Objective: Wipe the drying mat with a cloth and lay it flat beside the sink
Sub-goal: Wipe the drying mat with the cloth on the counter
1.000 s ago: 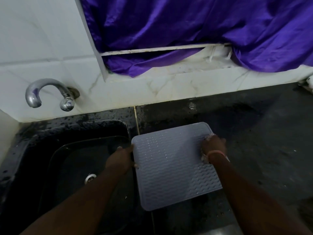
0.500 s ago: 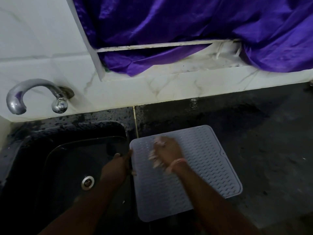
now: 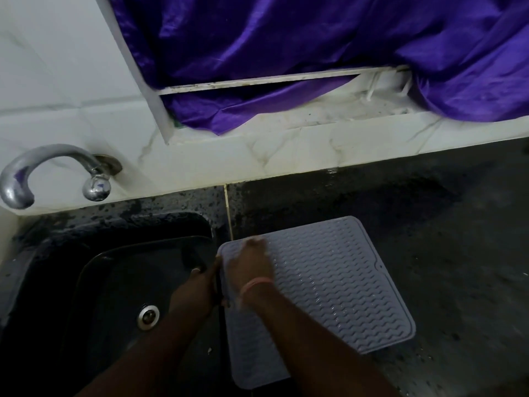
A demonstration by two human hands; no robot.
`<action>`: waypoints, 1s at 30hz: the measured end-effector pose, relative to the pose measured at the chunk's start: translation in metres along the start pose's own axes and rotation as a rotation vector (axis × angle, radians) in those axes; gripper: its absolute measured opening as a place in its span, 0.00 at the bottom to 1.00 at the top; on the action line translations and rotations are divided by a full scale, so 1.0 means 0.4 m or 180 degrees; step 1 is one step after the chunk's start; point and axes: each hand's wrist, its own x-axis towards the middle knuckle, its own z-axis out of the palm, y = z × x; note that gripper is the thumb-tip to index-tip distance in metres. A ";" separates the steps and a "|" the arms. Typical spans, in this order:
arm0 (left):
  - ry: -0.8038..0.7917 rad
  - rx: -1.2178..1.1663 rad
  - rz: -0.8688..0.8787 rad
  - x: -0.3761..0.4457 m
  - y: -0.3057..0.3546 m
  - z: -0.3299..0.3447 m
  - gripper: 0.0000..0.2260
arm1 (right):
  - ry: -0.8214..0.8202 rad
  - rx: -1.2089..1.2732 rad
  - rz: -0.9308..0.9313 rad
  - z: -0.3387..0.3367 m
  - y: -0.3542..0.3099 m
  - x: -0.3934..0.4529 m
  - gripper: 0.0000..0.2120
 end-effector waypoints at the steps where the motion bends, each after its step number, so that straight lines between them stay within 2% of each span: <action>1: 0.0029 -0.0065 -0.0026 -0.003 -0.004 0.001 0.35 | -0.0300 0.0086 -0.0261 0.017 -0.034 -0.016 0.23; 2: 0.0018 -0.0147 -0.0065 -0.003 -0.008 0.000 0.32 | -0.0538 0.0231 -0.0382 0.016 -0.049 -0.017 0.20; 4: -0.0130 -0.0265 -0.0121 0.001 -0.022 0.003 0.39 | -0.0751 0.0703 -0.0373 -0.038 -0.038 0.005 0.14; 6: -0.0224 -0.0347 -0.0117 0.005 -0.019 -0.005 0.48 | -0.0698 0.1186 -0.0192 -0.131 0.028 0.045 0.17; 7: -0.0232 -0.0328 -0.0109 0.008 -0.016 -0.008 0.50 | -0.0504 0.1305 -0.0059 -0.178 0.076 0.064 0.19; 8: -0.0232 -0.0316 -0.0130 0.009 -0.011 -0.011 0.51 | -0.0246 0.1236 0.0080 -0.226 0.132 0.083 0.19; 11: -0.0228 -0.0388 -0.0255 0.003 -0.003 -0.007 0.52 | 0.0742 0.0266 0.0742 -0.323 0.345 0.154 0.14; 13: -0.0194 -0.0494 -0.0177 -0.006 -0.003 0.000 0.52 | 0.0832 -0.0358 0.1189 -0.332 0.443 0.166 0.19; 15: -0.0147 -0.0542 0.0014 -0.008 -0.003 0.009 0.49 | 0.0709 -0.0525 0.1330 -0.289 0.445 0.148 0.22; 18: -0.0219 -0.0571 0.0092 0.008 -0.015 0.015 0.49 | 0.0607 -0.0230 0.1078 -0.190 0.295 0.086 0.25; 20: -0.0328 -0.0785 0.0174 0.017 -0.022 0.015 0.47 | 0.0406 -0.0250 0.0635 -0.110 0.182 0.042 0.26; 22: -0.0255 -0.1051 0.0236 0.018 -0.026 0.021 0.42 | -0.0009 -0.0289 -0.0029 -0.025 0.086 0.007 0.27; 24: -0.0086 -0.0889 0.0201 0.011 -0.022 0.031 0.40 | -0.0565 -0.0194 -0.0647 0.003 0.034 -0.031 0.27; 26: 0.0173 -0.0711 0.0196 0.003 -0.025 0.042 0.39 | -0.0860 -0.0019 -0.1007 -0.009 0.055 -0.037 0.20; 28: 0.0144 -0.0896 0.0152 -0.021 -0.007 0.052 0.35 | -0.0462 0.0331 -0.0767 -0.069 0.131 -0.031 0.11; 30: 0.0214 -0.1222 -0.0048 -0.049 0.008 0.061 0.25 | 0.0394 0.0242 -0.0209 -0.164 0.250 -0.017 0.11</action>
